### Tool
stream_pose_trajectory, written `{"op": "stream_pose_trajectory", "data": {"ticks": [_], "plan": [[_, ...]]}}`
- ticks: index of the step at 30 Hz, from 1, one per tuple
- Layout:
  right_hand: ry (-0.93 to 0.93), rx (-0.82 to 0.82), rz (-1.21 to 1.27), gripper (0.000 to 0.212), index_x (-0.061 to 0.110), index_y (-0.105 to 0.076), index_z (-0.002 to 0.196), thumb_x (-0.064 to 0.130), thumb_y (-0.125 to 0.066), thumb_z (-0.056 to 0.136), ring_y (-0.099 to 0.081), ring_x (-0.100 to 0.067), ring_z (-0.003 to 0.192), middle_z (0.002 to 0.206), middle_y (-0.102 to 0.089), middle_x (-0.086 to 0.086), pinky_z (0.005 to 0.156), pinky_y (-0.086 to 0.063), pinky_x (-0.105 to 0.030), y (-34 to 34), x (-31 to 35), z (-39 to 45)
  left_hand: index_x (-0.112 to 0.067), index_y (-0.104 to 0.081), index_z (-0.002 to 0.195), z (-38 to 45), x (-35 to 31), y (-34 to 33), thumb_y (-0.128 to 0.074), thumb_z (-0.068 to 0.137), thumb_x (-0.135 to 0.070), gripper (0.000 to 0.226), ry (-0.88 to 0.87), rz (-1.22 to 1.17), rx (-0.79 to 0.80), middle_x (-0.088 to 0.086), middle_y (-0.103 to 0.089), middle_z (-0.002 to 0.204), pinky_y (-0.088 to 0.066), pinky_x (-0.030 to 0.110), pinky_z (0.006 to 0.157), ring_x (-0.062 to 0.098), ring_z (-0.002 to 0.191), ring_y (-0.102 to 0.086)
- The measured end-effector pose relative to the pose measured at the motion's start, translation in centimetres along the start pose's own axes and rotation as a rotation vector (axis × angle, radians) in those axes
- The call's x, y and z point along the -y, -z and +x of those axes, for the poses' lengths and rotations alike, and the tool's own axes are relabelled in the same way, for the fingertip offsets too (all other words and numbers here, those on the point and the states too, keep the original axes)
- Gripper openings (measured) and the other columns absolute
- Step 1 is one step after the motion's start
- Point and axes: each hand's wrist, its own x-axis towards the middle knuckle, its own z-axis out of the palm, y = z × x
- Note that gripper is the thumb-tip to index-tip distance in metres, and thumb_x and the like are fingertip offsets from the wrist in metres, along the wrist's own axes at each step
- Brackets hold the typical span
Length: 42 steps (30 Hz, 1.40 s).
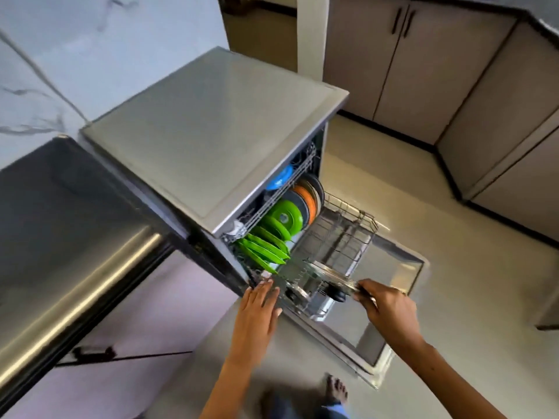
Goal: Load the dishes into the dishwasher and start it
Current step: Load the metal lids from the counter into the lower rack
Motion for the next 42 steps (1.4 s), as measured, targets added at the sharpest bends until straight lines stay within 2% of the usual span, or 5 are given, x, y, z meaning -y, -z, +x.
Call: {"op": "stream_pose_trajectory", "data": {"ticks": [9, 13, 24, 33, 42], "plan": [[-0.062, 0.041, 0.078, 0.015, 0.022, -0.067, 0.087, 0.025, -0.077, 0.076, -0.065, -0.022, 0.055, 0.066, -0.069, 0.005, 0.046, -0.041, -0.021, -14.6, -8.5, 6.3, -0.009, -0.062, 0.125, 5.2, 4.6, -18.8, -0.036, 0.087, -0.033, 0.052, 0.017, 0.090, 0.318, 0.010, -0.053, 0.136, -0.022, 0.036, 0.109, 0.026, 0.125, -0.052], [-0.054, 0.106, 0.143, 0.013, 0.018, -0.069, 0.087, 0.025, -0.075, 0.078, -0.066, -0.029, 0.061, 0.069, -0.071, -0.002, 0.051, -0.049, -0.031, -21.9, -10.4, 9.1, -0.005, -0.062, 0.124, 7.3, 6.8, -26.1, -0.069, 0.078, -0.031, 0.053, -0.086, 0.172, 0.288, 0.015, -0.054, 0.135, -0.028, 0.041, 0.110, 0.028, 0.123, -0.053], [-0.053, 0.330, 0.103, 0.009, 0.019, -0.065, 0.092, 0.025, -0.060, 0.089, -0.064, -0.029, 0.077, 0.081, -0.069, -0.005, 0.065, -0.047, -0.031, -33.2, -12.5, 14.3, -0.003, -0.060, 0.125, 9.5, 8.2, -33.3, -0.086, 0.061, -0.033, 0.075, -0.131, 0.182, 0.403, 0.014, -0.054, 0.134, -0.038, 0.048, 0.103, 0.027, 0.124, -0.052], [-0.026, 0.388, 0.026, 0.014, 0.015, -0.064, 0.098, 0.022, -0.053, 0.093, -0.064, -0.027, 0.082, 0.087, -0.069, -0.005, 0.066, -0.047, -0.028, -34.3, -12.4, 15.6, -0.009, -0.005, 0.151, 10.7, 8.0, -33.6, -0.038, 0.100, -0.033, 0.064, -0.120, 0.233, 0.457, 0.006, 0.006, 0.157, 0.016, 0.038, 0.112, 0.022, 0.146, 0.003], [0.088, 0.390, 0.028, 0.016, 0.010, -0.064, 0.100, 0.020, -0.053, 0.094, -0.064, -0.028, 0.077, 0.083, -0.068, -0.008, 0.065, -0.047, -0.029, -34.5, -12.8, 14.5, -0.004, -0.051, 0.134, 9.6, 8.8, -34.9, -0.086, 0.061, -0.031, 0.085, -0.124, 0.175, 0.345, 0.013, -0.045, 0.143, -0.033, 0.047, 0.106, 0.028, 0.131, -0.044]]}}
